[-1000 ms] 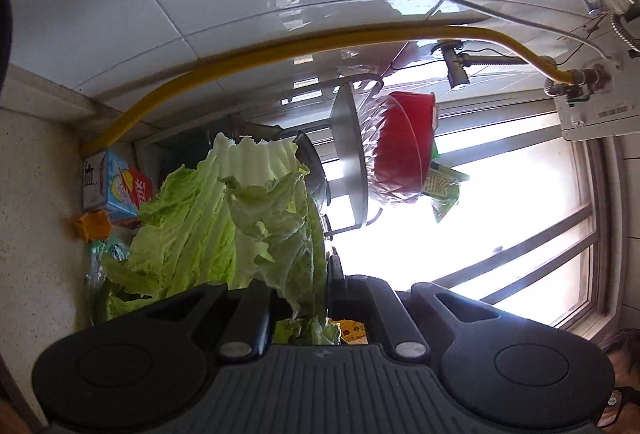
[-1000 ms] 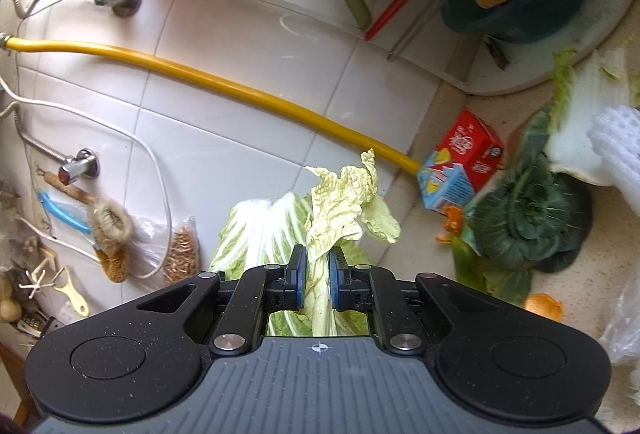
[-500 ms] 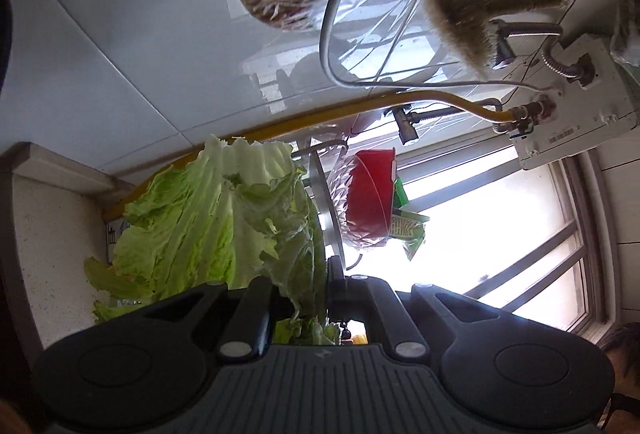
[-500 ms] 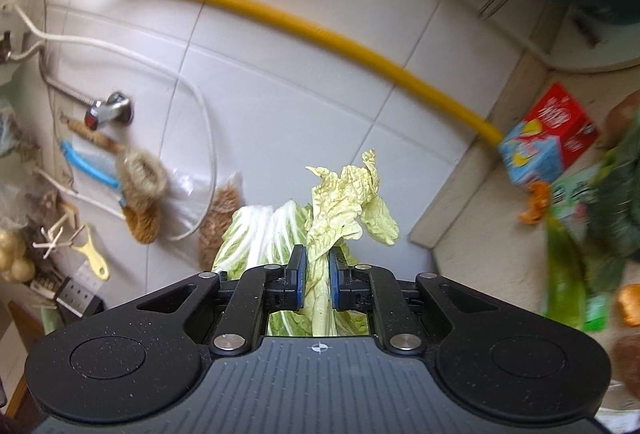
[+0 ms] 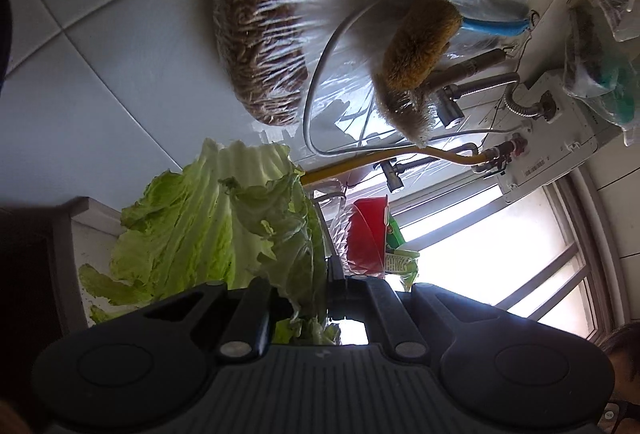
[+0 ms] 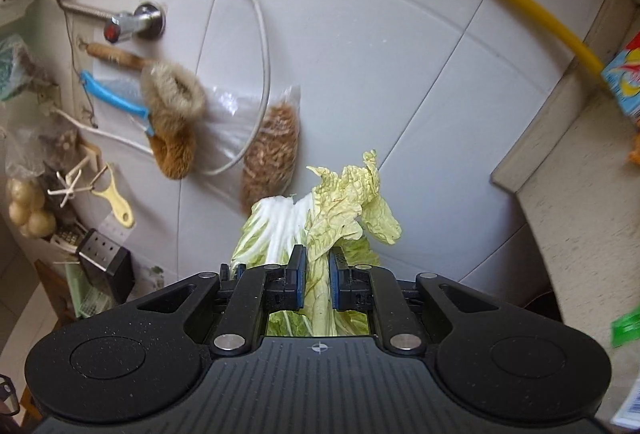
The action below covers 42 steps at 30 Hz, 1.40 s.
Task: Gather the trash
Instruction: 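Carry the cabbage leaves down to the black trash bin with both tools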
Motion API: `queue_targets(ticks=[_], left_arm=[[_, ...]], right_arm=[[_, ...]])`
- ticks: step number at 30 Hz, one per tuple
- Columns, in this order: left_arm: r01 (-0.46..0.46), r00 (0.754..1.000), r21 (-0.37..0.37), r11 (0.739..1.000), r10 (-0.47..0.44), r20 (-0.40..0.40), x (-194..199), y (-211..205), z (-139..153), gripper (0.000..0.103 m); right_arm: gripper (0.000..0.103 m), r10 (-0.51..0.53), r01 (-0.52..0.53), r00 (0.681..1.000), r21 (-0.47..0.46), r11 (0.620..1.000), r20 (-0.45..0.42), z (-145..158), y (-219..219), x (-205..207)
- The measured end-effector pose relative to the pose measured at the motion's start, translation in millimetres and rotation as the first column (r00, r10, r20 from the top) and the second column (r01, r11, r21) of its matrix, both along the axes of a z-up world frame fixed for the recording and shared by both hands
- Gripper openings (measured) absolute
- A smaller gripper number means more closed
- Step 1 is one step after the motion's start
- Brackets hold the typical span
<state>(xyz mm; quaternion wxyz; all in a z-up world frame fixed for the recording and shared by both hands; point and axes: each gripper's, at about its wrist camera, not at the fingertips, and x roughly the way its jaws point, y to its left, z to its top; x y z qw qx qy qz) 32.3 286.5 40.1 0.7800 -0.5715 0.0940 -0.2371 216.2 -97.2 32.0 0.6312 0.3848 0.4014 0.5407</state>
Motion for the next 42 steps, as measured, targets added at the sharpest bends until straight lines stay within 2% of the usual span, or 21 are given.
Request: queue_targets(ticks=[13,23,28,35,41,42], left_arm=[[-0.077,0.996,0.005,0.997,0.077,-0.044,-47.6,23.7,-12.9,0.004],[-0.100,0.979,0.000,0.995,0.098,-0.179,-53.9,35.0,-56.3,0.004],[-0.113,0.963,0.027,0.993,0.117,-0.243,-50.2,38.3,-72.8,0.004],[-0.102,0.927,0.114,0.988,0.136,-0.349,-36.0,37.7,-99.4,0.005],[-0.071,0.878,0.276,0.959,0.191,-0.439,-18.7,28.6,-110.9,0.024],[-0.062,0.868,0.303,0.951,0.201,-0.454,-15.4,26.1,-112.9,0.026]], right_arm=[[0.017,0.109,-0.110,0.993,-0.029,0.994,-0.039,-13.7,59.0,-27.5],[0.018,0.121,-0.137,0.985,-0.126,0.983,-0.125,-56.1,91.3,-34.1],[0.021,0.109,-0.134,0.986,-0.209,0.969,-0.127,-75.0,106.2,-36.9],[0.029,0.110,-0.143,0.987,-0.318,0.937,-0.118,-99.2,129.8,-37.4],[0.034,0.109,-0.146,0.988,-0.425,0.893,-0.109,-120.0,147.1,-34.2],[0.038,0.109,-0.146,0.988,-0.442,0.885,-0.109,-123.6,149.7,-34.0]])
